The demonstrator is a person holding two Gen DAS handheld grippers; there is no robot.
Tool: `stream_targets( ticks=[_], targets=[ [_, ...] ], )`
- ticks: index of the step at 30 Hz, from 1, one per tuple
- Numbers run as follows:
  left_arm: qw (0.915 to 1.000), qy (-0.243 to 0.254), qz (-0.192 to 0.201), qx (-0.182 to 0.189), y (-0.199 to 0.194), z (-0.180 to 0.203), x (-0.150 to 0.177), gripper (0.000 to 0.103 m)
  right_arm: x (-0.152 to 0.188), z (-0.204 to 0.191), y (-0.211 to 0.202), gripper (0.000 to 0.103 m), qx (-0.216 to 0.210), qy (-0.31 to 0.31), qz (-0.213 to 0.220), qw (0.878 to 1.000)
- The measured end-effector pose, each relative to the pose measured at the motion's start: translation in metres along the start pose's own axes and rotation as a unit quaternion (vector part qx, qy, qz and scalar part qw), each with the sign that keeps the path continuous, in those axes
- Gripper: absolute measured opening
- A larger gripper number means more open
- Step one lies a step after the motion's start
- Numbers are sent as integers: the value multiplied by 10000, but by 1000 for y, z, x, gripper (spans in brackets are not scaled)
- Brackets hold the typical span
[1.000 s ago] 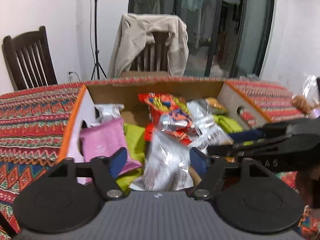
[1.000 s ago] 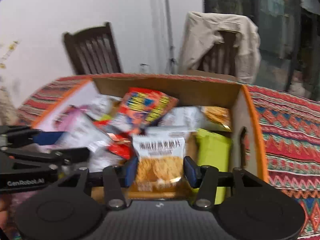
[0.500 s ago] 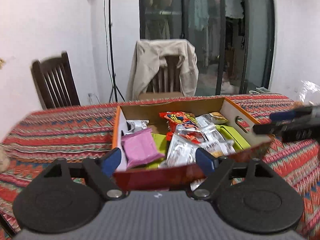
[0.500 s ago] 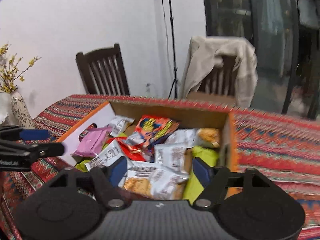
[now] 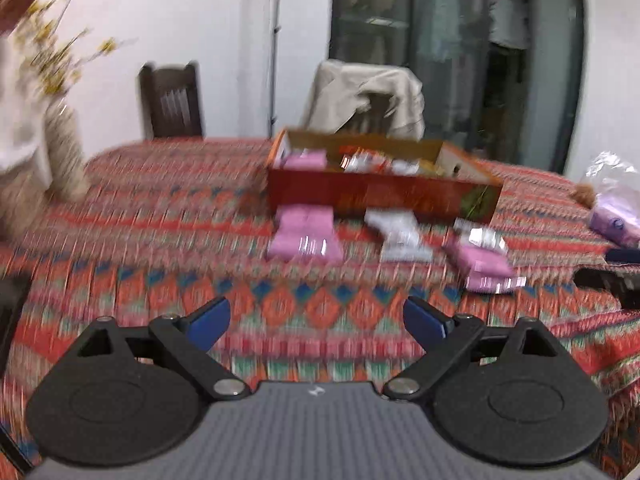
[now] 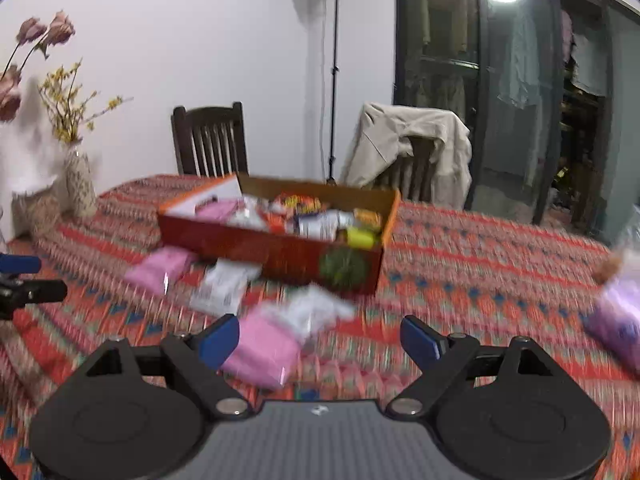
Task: Organize snacks
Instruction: 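Move both tools back toward the snack pile, then grasp a pink packet with the left tool while the right tool grasps another pink packet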
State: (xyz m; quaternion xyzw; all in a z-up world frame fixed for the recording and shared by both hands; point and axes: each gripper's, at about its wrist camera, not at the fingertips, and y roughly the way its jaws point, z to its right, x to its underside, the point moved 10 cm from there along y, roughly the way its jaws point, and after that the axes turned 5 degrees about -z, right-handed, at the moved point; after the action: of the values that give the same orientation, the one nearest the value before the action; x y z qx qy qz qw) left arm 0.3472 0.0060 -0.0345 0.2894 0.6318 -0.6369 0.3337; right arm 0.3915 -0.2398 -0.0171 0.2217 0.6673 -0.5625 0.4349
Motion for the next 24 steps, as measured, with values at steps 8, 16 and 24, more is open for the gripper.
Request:
stream_targets(
  ticks=[8, 16, 24],
  targets=[
    [9992, 95, -374, -81, -9, 6, 45, 95, 94, -36, -30, 87, -127, 325, -491, 9982],
    [9997, 100, -190, -140, -4, 2, 29, 95, 92, -40, -34, 87, -169, 552, -356, 9977],
    [9999, -78, -6, 73, 18, -12, -8, 95, 63, -48, -7, 87, -243, 325, -426, 9983]
  ],
)
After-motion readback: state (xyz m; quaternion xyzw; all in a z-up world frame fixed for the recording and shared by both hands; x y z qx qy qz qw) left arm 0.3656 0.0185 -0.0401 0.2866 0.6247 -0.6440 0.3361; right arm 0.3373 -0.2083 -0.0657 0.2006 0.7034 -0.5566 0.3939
